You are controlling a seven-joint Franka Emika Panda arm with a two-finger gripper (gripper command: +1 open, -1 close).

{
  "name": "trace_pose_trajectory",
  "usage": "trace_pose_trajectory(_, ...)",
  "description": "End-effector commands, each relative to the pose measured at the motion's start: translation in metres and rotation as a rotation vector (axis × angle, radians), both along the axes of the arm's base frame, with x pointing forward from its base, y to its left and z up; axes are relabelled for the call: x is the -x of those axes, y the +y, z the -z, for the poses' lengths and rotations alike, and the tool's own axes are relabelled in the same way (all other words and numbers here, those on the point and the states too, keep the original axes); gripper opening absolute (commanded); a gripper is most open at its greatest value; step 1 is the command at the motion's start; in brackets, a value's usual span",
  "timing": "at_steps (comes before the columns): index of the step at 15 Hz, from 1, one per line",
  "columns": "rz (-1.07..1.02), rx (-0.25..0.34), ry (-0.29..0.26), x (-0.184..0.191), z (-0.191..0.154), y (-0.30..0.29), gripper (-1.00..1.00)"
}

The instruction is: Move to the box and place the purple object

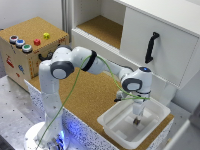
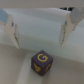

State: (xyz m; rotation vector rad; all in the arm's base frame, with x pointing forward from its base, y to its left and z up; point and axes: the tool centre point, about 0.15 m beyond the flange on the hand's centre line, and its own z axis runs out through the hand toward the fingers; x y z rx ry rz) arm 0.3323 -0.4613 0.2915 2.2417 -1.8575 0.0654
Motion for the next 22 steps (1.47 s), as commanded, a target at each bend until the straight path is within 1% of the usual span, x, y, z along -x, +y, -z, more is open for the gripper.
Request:
trace_pose_trajectory(1,0.001,-0.011,-0.091,-0.001,-0.045,0.020,1.00)
trace_pose_trajectory(3,-0.030,0.004,-0.170,-0.010,-0.076,0.037,1.00)
trace_pose_trajectory(4,-0.061,-0.003,-0.203,-0.017,-0.091,0.047,1.00)
trace_pose_trajectory(5,-0.104,0.001,-0.221,-0.024,-0.105,0.060,1.00)
trace_pose_trajectory(6,-0.142,0.019,-0.233,-0.031,-0.118,0.075,1.00)
trace_pose_trajectory(8,-0.223,0.040,-0.235,-0.042,-0.138,0.103,1.00)
trace_pose_trajectory(9,-0.250,0.019,-0.237,-0.046,-0.145,0.116,1.00)
trace_pose_trajectory(10,-0.269,-0.020,-0.235,-0.047,-0.149,0.124,1.00)
trace_pose_trajectory(13,-0.365,-0.105,-0.262,-0.049,-0.172,0.146,1.00)
trace_pose_trajectory(14,-0.443,-0.144,-0.255,-0.054,-0.181,0.152,1.00)
trace_pose_trajectory(16,-0.575,-0.196,-0.262,-0.065,-0.205,0.155,1.00)
trace_pose_trajectory(17,-0.656,-0.220,-0.242,-0.073,-0.214,0.156,1.00)
trace_pose_trajectory(19,-0.763,-0.236,-0.230,-0.082,-0.227,0.156,1.00)
trace_pose_trajectory(20,-0.850,-0.248,-0.202,-0.086,-0.232,0.157,1.00)
trace_pose_trajectory(21,-0.936,-0.239,-0.159,-0.088,-0.236,0.159,1.00)
trace_pose_trajectory(22,-1.018,-0.231,-0.103,-0.087,-0.240,0.161,1.00)
